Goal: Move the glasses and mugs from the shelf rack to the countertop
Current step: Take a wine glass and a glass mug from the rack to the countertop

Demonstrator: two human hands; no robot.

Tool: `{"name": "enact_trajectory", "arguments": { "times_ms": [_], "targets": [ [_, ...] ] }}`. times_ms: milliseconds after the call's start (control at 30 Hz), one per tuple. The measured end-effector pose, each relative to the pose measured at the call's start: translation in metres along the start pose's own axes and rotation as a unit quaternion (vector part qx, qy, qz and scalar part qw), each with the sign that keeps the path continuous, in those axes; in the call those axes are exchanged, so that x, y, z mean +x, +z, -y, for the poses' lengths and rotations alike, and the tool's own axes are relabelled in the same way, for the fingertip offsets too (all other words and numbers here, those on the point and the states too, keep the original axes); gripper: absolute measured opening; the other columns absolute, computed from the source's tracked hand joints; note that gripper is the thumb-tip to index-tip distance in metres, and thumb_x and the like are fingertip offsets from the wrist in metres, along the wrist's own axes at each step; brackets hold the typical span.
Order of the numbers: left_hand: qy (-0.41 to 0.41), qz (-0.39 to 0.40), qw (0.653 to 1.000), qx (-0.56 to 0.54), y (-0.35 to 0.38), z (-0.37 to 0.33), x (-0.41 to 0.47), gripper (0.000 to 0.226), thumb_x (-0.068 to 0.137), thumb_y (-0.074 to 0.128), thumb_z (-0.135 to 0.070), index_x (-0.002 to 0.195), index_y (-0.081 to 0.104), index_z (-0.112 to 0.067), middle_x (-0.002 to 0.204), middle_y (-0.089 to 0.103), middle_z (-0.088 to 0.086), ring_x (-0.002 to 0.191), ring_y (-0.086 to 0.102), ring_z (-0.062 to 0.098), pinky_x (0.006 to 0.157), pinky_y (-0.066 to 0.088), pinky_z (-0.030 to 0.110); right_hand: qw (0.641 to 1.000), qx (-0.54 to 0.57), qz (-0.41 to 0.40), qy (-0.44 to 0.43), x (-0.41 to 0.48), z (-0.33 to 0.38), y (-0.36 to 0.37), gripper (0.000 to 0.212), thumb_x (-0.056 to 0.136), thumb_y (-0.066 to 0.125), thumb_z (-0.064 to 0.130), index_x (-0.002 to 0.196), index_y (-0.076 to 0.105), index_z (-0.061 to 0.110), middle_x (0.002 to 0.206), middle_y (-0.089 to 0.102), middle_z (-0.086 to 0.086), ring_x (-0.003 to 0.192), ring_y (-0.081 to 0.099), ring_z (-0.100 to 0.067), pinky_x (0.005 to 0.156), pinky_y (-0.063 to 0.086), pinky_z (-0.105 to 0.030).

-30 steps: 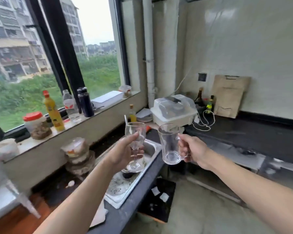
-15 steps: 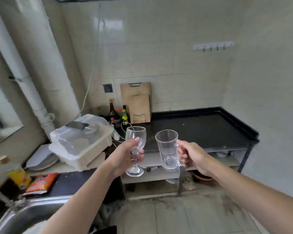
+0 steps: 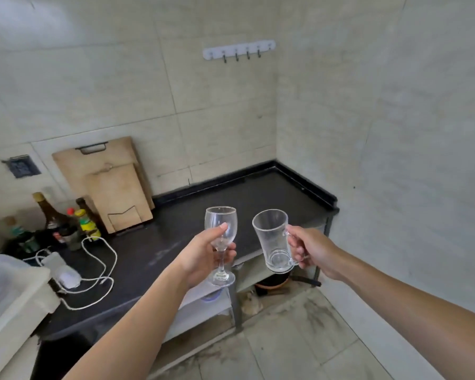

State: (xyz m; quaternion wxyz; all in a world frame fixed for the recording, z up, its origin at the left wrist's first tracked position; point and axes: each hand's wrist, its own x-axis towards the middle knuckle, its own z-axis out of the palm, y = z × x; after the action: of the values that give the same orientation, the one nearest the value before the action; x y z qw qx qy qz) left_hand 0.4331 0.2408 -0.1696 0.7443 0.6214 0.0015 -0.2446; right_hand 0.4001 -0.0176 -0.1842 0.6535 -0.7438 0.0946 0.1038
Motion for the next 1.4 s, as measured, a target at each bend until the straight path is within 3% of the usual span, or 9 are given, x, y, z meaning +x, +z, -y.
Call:
{"name": "enact_trajectory", "arguments": {
  "times_ms": [300, 500, 667, 900, 1133, 1300, 1400],
  "targets": [
    [-0.017, -0.020, 0.999, -0.044, 0.029, -0.029, 0.160, 0.049, 0.077, 0.071, -0.041, 0.109, 0.061, -0.006, 0.084, 0.067, 0.013, 0.073, 0.065, 0.025, 0.083, 0.054, 0.039, 1.000, 0.003, -0.021, 0.021, 0.138, 0.024, -0.091, 0.047, 0.092, 0.050, 0.049, 0.052, 0.049, 0.025, 0.052, 0.040, 0.003, 0.049, 0.043, -0.014, 0.052, 0.040, -0.028],
    [-0.033, -0.026, 0.999, -0.031, 0.027, -0.033, 0.264, 0.048, 0.080, 0.069, -0.041, 0.113, 0.060, -0.007, 0.089, 0.067, 0.013, 0.079, 0.068, 0.026, 0.088, 0.052, 0.041, 0.998, 0.011, -0.030, 0.051, 0.231, 0.019, -0.131, 0.047, 0.094, 0.051, 0.047, 0.052, 0.048, 0.025, 0.052, 0.040, 0.003, 0.049, 0.043, -0.013, 0.050, 0.039, -0.026],
    [-0.044, -0.029, 0.998, -0.022, 0.016, -0.040, 0.368, 0.060, 0.069, 0.073, -0.044, 0.113, 0.062, -0.004, 0.091, 0.070, 0.013, 0.086, 0.070, 0.027, 0.094, 0.052, 0.043, 0.997, 0.003, -0.038, 0.073, 0.324, 0.017, -0.155, 0.044, 0.092, 0.053, 0.047, 0.054, 0.048, 0.025, 0.053, 0.040, 0.003, 0.050, 0.042, -0.014, 0.052, 0.040, -0.024],
    [-0.067, -0.049, 0.996, -0.014, 0.003, -0.062, 0.510, 0.061, 0.066, 0.073, -0.039, 0.115, 0.061, -0.005, 0.103, 0.067, 0.013, 0.096, 0.068, 0.027, 0.094, 0.049, 0.040, 0.991, -0.013, -0.060, 0.116, 0.454, 0.033, -0.183, 0.044, 0.094, 0.050, 0.044, 0.054, 0.048, 0.024, 0.052, 0.041, 0.003, 0.050, 0.043, -0.013, 0.057, 0.040, -0.028],
    [-0.092, -0.087, 0.992, -0.006, -0.010, -0.073, 0.612, 0.034, 0.080, 0.072, -0.026, 0.105, 0.062, -0.005, 0.097, 0.063, 0.012, 0.103, 0.064, 0.031, 0.091, 0.047, 0.038, 0.988, -0.014, -0.053, 0.146, 0.563, 0.038, -0.205, 0.039, 0.092, 0.051, 0.038, 0.058, 0.049, 0.021, 0.053, 0.043, 0.002, 0.051, 0.044, -0.014, 0.059, 0.039, -0.029],
    [-0.104, -0.122, 0.987, 0.002, -0.015, -0.072, 0.684, 0.015, 0.082, 0.071, -0.017, 0.095, 0.063, -0.016, 0.091, 0.063, 0.009, 0.091, 0.060, 0.027, 0.081, 0.046, 0.033, 0.984, -0.010, -0.043, 0.171, 0.656, 0.021, -0.210, 0.038, 0.088, 0.052, 0.035, 0.053, 0.050, 0.021, 0.052, 0.044, 0.001, 0.051, 0.045, -0.014, 0.059, 0.038, -0.030],
    [-0.108, -0.133, 0.985, 0.008, -0.022, -0.065, 0.729, 0.013, 0.082, 0.070, -0.014, 0.093, 0.063, -0.013, 0.084, 0.060, 0.006, 0.088, 0.056, 0.023, 0.075, 0.045, 0.030, 0.983, -0.003, -0.032, 0.181, 0.714, 0.007, -0.208, 0.042, 0.088, 0.050, 0.033, 0.049, 0.046, 0.021, 0.049, 0.043, 0.001, 0.051, 0.043, -0.015, 0.058, 0.036, -0.030]
  ]
}}
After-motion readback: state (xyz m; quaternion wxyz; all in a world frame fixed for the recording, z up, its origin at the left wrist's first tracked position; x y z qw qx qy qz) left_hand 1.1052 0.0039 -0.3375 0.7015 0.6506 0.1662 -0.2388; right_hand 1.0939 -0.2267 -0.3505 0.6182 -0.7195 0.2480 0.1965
